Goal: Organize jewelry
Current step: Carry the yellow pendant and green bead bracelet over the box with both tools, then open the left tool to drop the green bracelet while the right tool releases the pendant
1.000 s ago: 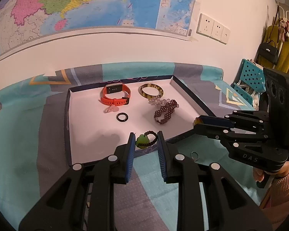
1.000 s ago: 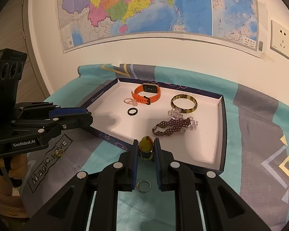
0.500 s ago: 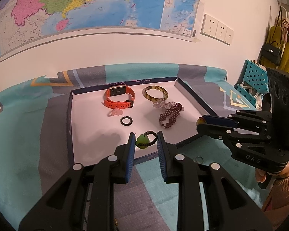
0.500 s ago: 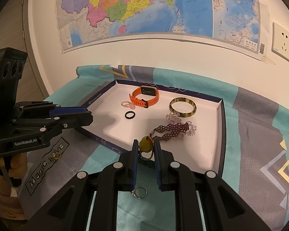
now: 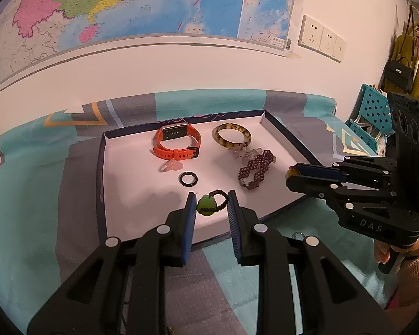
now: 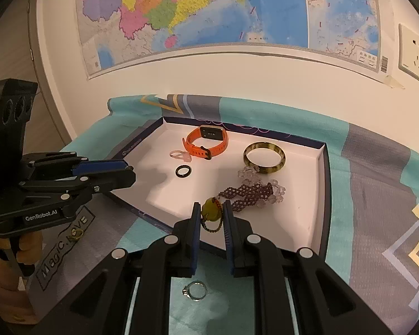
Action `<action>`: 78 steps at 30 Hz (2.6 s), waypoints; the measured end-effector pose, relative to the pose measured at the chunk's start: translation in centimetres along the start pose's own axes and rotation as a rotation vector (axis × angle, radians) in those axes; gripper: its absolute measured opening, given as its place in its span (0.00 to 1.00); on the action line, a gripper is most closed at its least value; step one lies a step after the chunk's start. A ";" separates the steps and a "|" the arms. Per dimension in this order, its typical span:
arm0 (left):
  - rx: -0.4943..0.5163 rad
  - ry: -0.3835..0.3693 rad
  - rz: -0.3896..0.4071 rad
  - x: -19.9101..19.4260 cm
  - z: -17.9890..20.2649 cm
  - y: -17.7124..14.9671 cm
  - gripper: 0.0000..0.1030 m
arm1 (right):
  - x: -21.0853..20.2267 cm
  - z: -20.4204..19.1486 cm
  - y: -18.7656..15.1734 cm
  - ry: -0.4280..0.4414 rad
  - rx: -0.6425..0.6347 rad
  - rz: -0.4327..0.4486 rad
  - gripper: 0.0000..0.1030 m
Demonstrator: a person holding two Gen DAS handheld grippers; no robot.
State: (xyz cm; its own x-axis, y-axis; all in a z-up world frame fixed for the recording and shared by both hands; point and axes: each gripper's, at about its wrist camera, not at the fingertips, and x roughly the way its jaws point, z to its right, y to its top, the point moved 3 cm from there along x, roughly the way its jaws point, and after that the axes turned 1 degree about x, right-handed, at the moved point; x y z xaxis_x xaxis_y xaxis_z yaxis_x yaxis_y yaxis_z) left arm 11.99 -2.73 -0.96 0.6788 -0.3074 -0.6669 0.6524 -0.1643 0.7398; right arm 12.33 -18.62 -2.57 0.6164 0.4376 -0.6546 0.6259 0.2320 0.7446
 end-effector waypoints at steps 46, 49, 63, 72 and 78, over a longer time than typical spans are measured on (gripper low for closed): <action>-0.011 0.056 -0.086 5.3 -0.5 0.4 0.22 | 3.9 1.6 0.1 -0.003 0.022 -0.093 0.14; -0.014 0.058 -0.088 5.5 -0.6 0.5 0.22 | 4.1 1.6 0.0 -0.005 0.022 -0.098 0.14; -0.024 0.061 -0.113 6.5 -0.7 0.3 0.23 | 4.7 1.8 -0.2 -0.019 0.024 -0.117 0.14; -0.030 0.066 -0.124 6.9 -0.9 0.1 0.24 | 4.9 1.7 -0.2 -0.034 0.025 -0.119 0.15; -0.029 0.056 -0.111 6.2 -0.7 0.2 0.29 | 4.5 1.9 0.0 -0.042 0.029 -0.103 0.21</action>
State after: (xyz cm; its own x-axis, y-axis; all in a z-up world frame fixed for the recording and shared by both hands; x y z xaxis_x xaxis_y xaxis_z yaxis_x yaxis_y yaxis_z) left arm 16.59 -3.98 -5.03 0.6190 -0.2356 -0.7492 0.7338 -0.1666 0.6586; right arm 15.94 -18.30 -5.76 0.5673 0.3759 -0.7327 0.7003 0.2479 0.6694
